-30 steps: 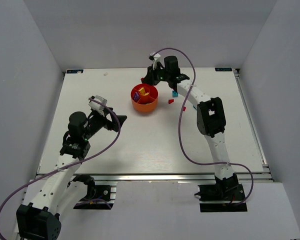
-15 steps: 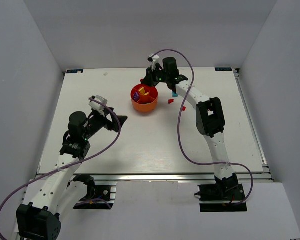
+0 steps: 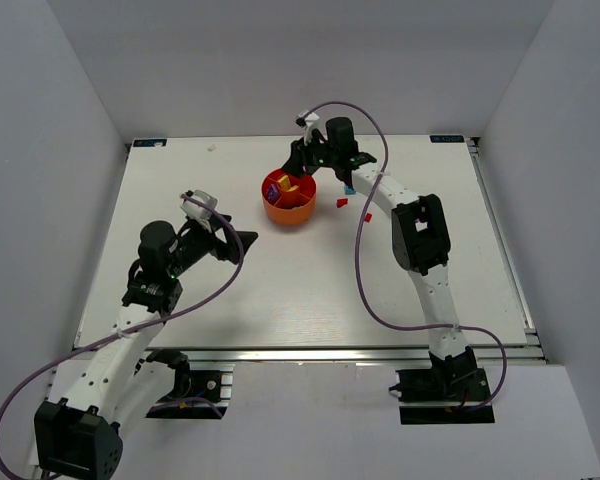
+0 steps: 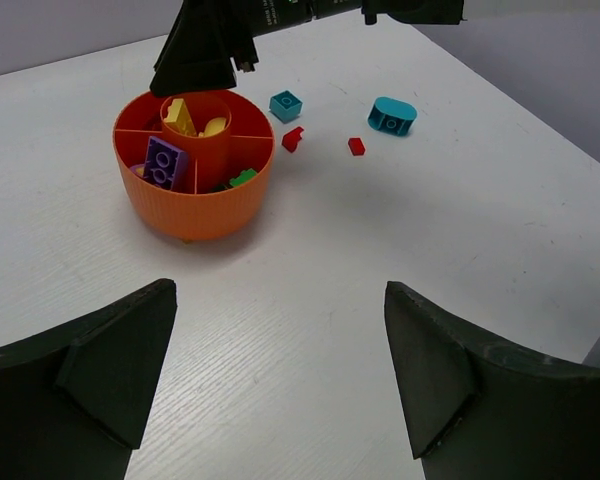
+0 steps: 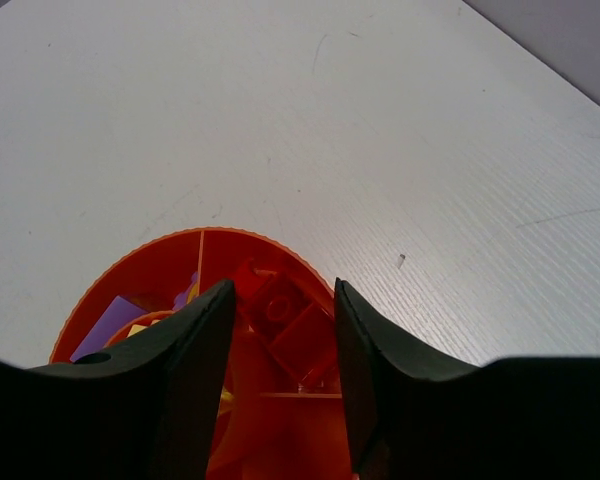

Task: Sort the legos into containers by color

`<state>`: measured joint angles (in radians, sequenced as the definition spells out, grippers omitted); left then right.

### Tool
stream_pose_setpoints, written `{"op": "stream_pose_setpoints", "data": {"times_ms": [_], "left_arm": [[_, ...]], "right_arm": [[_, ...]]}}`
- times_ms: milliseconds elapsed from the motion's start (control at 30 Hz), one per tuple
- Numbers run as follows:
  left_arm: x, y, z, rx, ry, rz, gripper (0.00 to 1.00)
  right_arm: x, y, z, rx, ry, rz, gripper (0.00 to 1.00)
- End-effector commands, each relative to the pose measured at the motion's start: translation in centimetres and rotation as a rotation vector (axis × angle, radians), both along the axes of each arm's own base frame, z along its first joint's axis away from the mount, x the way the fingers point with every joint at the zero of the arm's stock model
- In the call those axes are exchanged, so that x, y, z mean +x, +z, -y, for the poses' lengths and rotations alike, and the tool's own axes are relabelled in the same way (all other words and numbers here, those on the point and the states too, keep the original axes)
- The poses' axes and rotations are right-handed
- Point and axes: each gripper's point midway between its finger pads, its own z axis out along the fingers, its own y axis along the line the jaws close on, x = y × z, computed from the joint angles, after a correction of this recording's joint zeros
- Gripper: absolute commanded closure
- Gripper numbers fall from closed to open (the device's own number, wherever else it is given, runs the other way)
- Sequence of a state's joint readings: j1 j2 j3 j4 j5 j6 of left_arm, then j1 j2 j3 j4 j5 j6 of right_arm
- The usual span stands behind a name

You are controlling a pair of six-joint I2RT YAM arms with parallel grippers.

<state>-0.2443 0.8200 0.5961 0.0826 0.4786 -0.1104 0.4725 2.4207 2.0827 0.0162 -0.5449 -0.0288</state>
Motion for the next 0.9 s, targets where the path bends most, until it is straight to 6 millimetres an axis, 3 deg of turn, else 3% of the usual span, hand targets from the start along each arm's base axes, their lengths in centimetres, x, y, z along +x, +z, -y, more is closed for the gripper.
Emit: {"op": "stream_pose_setpoints", "data": {"times_ms": [0, 67, 167, 200, 233, 267, 300, 333, 367, 400, 433, 467, 533, 567, 600, 633, 667, 700, 733, 767, 800, 833, 867], "left_arm": [[-0.3, 0.1, 0.9, -0.034, -0.052, 0.003, 0.07], [0.1, 0.0, 1.5, -0.050, -0.078, -0.010, 0.13], [0.7, -0.3, 2.8, -0.076, -0.143, -0.067, 0.36], [0.9, 0.7, 3.5, -0.089, -0.173, -0.069, 0.50], [1.3, 1.2, 3.9, -0.093, -0.194, -0.075, 0.58], [2.1, 0.4, 4.2, -0.089, -0.199, -0.123, 0.62], [2.6, 2.4, 4.9, -0.097, -0.219, -0.097, 0.67], [2.9, 2.9, 5.6, -0.097, -0.235, -0.098, 0.70], [3.2, 3.0, 6.2, -0.093, -0.244, -0.113, 0.72], [4.0, 3.9, 7.3, -0.086, -0.265, -0.106, 0.73], [4.4, 4.2, 7.9, -0.079, -0.271, -0.109, 0.73], [5.6, 2.5, 8.6, -0.057, -0.256, -0.168, 0.73], [6.1, 2.6, 10.8, -0.020, -0.279, -0.215, 0.65], [7.2, 2.0, 11.4, 0.009, -0.245, -0.228, 0.61], [8.3, 1.2, 13.2, 0.034, -0.254, -0.256, 0.57], [8.9, 0.5, 14.0, 0.053, -0.242, -0.278, 0.52], [9.3, -0.8, 14.5, 0.093, -0.237, -0.312, 0.43], [10.6, -3.6, 15.2, 0.144, -0.205, -0.359, 0.40], [11.4, -2.6, 16.5, 0.160, -0.202, -0.331, 0.37], [12.2, -3.7, 16.6, 0.214, -0.172, -0.340, 0.33], [12.8, -4.4, 16.9, 0.243, -0.162, -0.346, 0.32], [13.2, -6.6, 17.9, 0.290, -0.160, -0.377, 0.31], [14.7, -5.8, 17.9, 0.307, -0.130, -0.335, 0.30]], "right_arm": [[-0.4, 4.2, 0.2, 0.030, -0.001, 0.065, 0.51], [-0.4, 5.2, 0.7, 0.031, -0.015, 0.077, 0.53], [-0.6, 8.0, 2.3, 0.035, -0.061, 0.126, 0.57], [-0.7, 10.7, 3.5, 0.054, -0.084, 0.166, 0.59], [-0.9, 10.4, 4.5, 0.049, -0.118, 0.149, 0.61], [-1.1, 10.9, 5.1, 0.053, -0.133, 0.145, 0.65], [-1.8, 13.0, 6.0, 0.067, -0.149, 0.164, 0.68], [-1.7, 12.3, 8.1, 0.063, -0.196, 0.118, 0.72], [-2.2, 12.1, 8.9, 0.061, -0.209, 0.093, 0.85], [-3.0, 13.9, 10.6, 0.076, -0.233, 0.094, 0.95], [-4.0, 11.7, 12.0, 0.080, -0.234, 0.007, 1.00], [-5.1, 12.9, 13.6, 0.107, -0.225, -0.002, 1.00], [-8.4, 11.4, 14.9, 0.172, -0.107, -0.155, 1.00], [-9.1, 11.2, 16.4, 0.200, -0.090, -0.203, 1.00], [-11.9, 11.5, 16.4, 0.246, 0.034, -0.292, 0.98], [-13.1, 11.6, 16.9, 0.274, 0.095, -0.327, 0.69], [-13.6, 11.1, 19.2, 0.315, 0.094, -0.391, 0.59], [-15.4, 11.8, 19.6, 0.355, 0.192, -0.420, 0.50], [-16.0, 11.6, 20.8, 0.374, 0.192, -0.443, 0.39], [-16.7, 11.2, 22.5, 0.385, 0.166, -0.422, 0.36], [-17.4, 10.9, 23.0, 0.381, 0.166, -0.391, 0.31], [-17.4, 10.4, 23.8, 0.364, 0.110, -0.366, 0.27], [-18.1, 10.9, 24.6, 0.326, 0.087, -0.273, 0.26]]}}
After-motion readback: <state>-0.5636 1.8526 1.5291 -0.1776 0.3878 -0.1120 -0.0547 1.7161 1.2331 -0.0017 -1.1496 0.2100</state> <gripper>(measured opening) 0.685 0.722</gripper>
